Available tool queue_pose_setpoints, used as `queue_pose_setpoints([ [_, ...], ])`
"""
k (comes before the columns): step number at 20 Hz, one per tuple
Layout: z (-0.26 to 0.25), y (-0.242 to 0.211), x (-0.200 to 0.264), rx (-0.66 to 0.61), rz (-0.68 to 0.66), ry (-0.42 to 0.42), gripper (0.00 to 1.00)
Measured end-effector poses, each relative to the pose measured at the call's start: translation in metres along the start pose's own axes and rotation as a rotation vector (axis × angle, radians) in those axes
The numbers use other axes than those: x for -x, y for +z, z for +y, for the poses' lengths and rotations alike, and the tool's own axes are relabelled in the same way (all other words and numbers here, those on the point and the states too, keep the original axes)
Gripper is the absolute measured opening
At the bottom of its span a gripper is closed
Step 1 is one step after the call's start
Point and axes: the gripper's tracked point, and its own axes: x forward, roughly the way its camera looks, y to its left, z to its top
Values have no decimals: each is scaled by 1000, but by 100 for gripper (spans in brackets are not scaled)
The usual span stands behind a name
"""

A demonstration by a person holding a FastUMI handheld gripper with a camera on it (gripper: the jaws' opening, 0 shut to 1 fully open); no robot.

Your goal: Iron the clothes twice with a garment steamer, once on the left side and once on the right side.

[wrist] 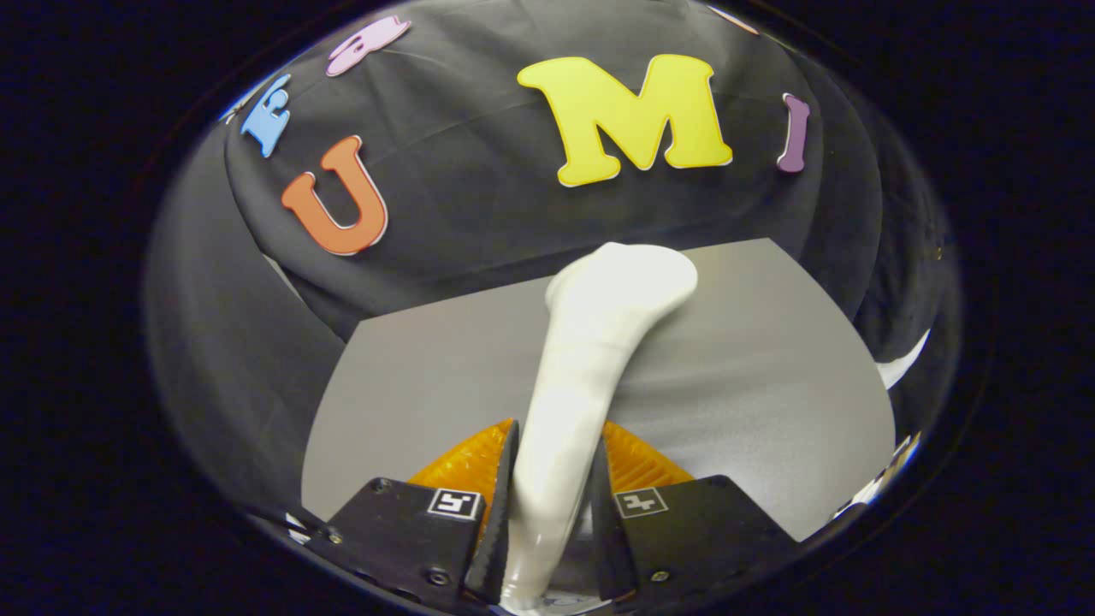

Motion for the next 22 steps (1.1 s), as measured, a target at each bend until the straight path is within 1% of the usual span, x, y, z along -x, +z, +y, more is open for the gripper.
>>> queue_pose_setpoints([
  [1,4,2,8,16,-19,23,39],
  [3,6,6,20,45,-56,62,36],
  [5,6,8,38,43,-84,96,35],
  [8,-5,15,69,57,-141,117,36],
  [13,-35,13,131,86,-239,164,36],
  [17,-77,-4,181,101,-299,153,35],
  [22,-138,-16,241,103,-381,91,35],
])
